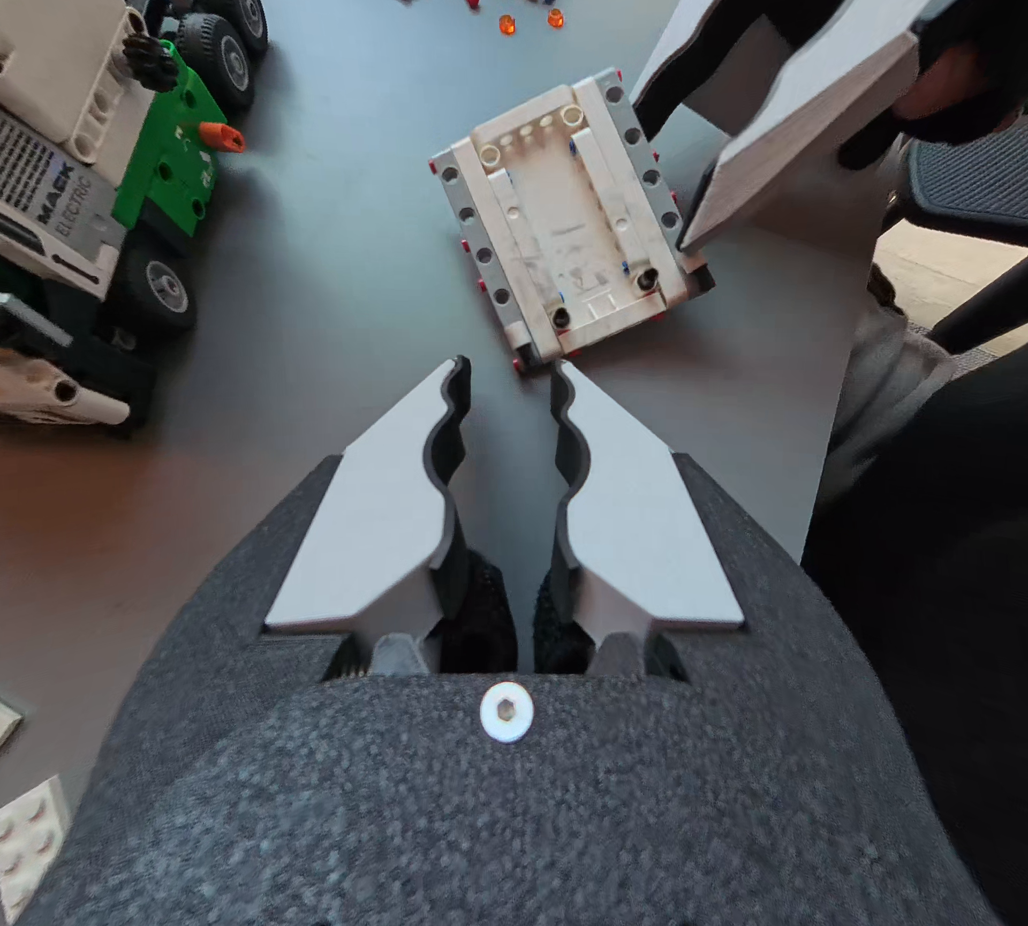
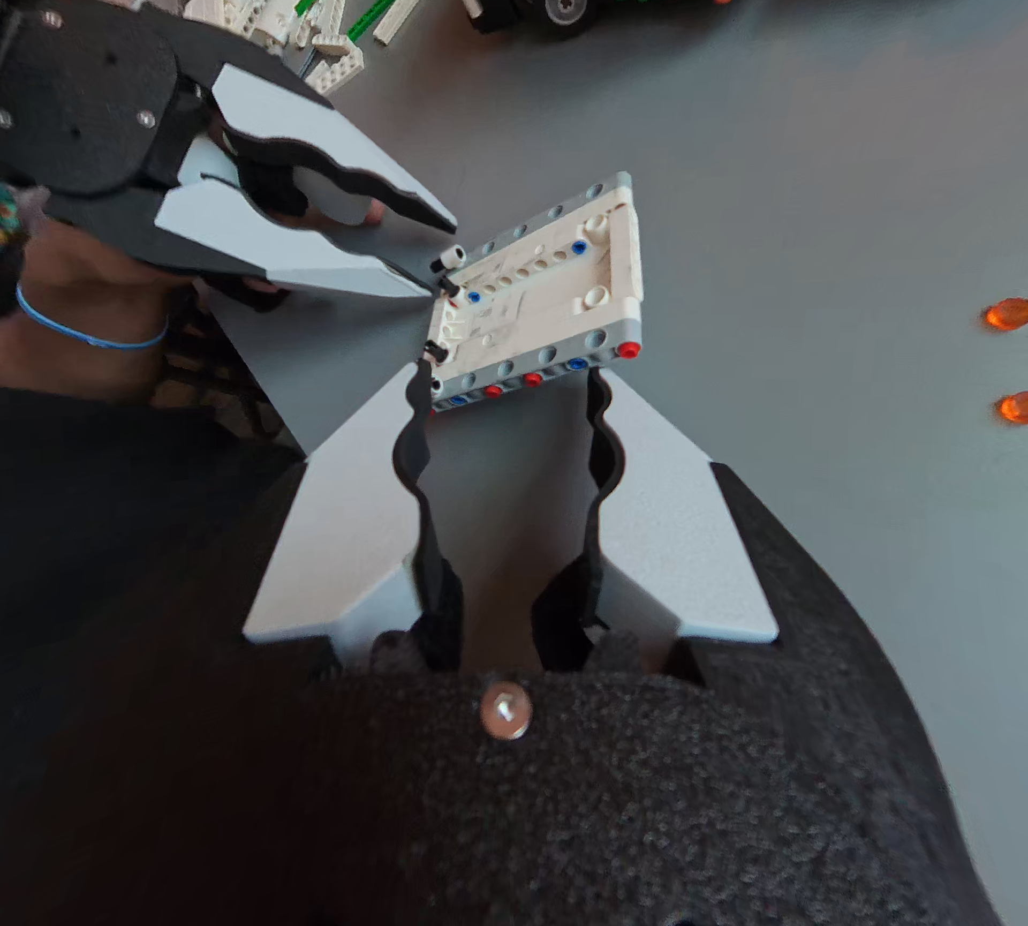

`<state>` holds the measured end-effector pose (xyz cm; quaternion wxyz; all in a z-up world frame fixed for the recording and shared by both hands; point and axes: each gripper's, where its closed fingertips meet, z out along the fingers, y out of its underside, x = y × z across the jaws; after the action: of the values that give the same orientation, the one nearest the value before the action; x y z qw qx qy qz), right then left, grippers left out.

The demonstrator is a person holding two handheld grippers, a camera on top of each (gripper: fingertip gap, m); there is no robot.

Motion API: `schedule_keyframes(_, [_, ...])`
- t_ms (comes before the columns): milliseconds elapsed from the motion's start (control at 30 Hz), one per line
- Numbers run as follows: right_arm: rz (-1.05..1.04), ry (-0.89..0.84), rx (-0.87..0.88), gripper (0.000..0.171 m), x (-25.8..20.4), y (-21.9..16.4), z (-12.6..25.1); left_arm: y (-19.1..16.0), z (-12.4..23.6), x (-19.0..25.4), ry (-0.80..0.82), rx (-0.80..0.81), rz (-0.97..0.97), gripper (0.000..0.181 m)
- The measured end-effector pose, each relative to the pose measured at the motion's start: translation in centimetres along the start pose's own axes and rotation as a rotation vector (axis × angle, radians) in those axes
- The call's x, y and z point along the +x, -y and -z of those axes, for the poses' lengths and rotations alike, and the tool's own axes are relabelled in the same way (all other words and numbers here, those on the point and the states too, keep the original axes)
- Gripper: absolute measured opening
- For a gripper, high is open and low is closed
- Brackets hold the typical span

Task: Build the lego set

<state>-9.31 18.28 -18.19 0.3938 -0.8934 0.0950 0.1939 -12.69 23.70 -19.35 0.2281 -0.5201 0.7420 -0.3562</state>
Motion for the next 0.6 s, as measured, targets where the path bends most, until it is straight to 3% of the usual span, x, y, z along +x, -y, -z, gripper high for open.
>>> schedule_keyframes(33, [0.069, -0.018, 0.004, 0.055, -0.1, -0.1, 0.2, 0.2, 0.2, -0.1, -0.007, 0.018, 0.008, 0.026])
schedule_keyframes(100, [0.194, -0.072, 0.021, 0.054, -0.7, -0.1, 0.1, 0.6, 0.6, -0.4, -0.013, 0.052, 0.033, 0.028])
schedule_keyframes(200, [0.212, -0.201, 0.015, 0.056, 0.0, -0.6, -0.4, 0.8, 0.5, 0.0, -0.040, 0.057, 0.029, 0.028])
schedule_keyframes(433, [0.073, -0.136, -0.003, 0.065, 0.9, -1.6, 1.2, 0.5, -0.3, 0.3, -0.011, 0.010, -0.040, 0.014])
schedule_keyframes(500, [0.097, -0.147, 0.003, 0.063, 1.0, -1.5, 2.3, 0.5, -0.4, 0.4, -0.013, 0.009, -0.045, 0.011])
schedule_keyframes(600, [0.236, -0.024, 0.099, 0.053, -2.5, -0.4, 2.4, 0.5, -0.4, 0.4, -0.009, 0.009, -0.040, 0.008])
